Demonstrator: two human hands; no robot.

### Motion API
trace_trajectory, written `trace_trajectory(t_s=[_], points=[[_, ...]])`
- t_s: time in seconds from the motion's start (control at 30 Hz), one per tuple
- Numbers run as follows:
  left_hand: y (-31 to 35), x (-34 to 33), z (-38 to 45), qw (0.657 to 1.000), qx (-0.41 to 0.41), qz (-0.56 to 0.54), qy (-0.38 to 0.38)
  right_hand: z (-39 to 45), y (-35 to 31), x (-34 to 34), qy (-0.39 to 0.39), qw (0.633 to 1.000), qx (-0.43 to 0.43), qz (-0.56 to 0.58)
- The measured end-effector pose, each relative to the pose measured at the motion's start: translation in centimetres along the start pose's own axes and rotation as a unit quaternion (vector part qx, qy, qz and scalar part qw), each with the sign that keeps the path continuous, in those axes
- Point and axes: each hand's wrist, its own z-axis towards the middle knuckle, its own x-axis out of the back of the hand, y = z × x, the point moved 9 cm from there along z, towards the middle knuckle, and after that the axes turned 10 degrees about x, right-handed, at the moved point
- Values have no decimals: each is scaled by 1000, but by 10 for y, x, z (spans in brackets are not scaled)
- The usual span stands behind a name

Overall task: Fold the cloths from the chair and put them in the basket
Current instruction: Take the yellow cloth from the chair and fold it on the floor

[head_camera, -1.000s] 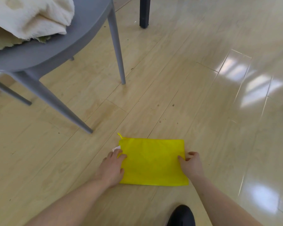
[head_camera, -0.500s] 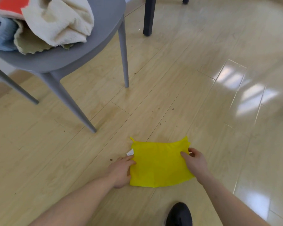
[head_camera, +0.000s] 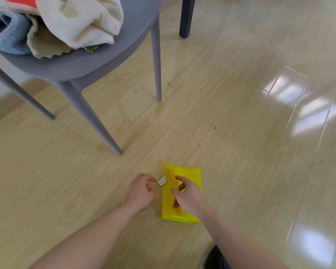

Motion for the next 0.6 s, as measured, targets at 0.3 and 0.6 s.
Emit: trace_trajectory(t_s=[0.3,0.6], points=[[13,-12,20,1000,4,-22,-16,7,23,34,153,987,13,-57],[25,-43,44,984,103,-67,-127,27,65,61,146,986,-73,34]])
